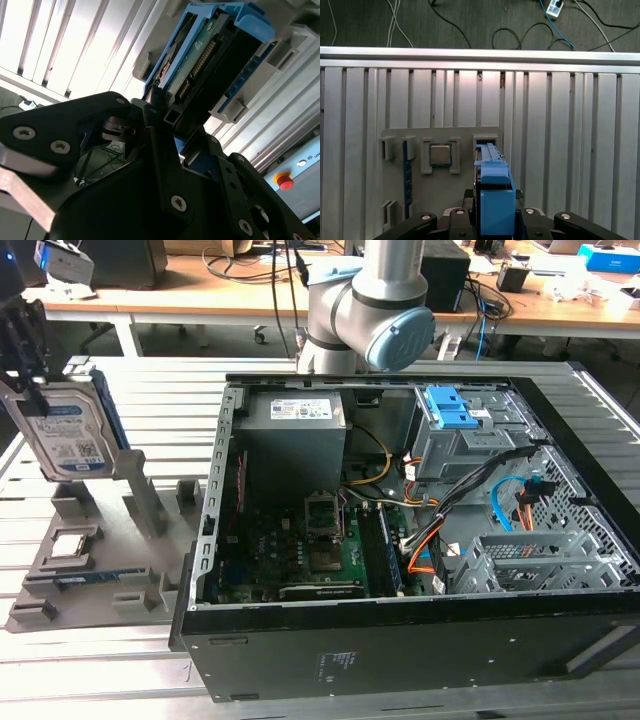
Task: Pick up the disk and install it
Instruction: 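Pick up the disk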
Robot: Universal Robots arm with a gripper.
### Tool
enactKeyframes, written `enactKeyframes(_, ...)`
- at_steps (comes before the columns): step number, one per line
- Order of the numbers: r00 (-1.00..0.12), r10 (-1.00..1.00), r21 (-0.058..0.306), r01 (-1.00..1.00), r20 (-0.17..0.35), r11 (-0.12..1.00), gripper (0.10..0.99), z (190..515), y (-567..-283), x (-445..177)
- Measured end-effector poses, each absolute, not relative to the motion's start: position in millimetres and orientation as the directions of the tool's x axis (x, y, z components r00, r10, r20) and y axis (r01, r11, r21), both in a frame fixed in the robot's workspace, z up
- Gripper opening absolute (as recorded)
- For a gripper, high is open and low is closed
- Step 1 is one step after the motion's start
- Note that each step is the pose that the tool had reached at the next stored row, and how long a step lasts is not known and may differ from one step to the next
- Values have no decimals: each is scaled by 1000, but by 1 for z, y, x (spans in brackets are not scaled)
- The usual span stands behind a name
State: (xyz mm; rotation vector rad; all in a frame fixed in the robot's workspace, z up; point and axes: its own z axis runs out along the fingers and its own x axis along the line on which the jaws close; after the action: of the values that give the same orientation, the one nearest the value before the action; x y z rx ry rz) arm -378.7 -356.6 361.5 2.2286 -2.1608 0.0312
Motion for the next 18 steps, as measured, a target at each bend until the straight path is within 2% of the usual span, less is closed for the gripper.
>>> enactKeyframes(18,31,-999,13,-999,40,-31,365,390,-356,-379)
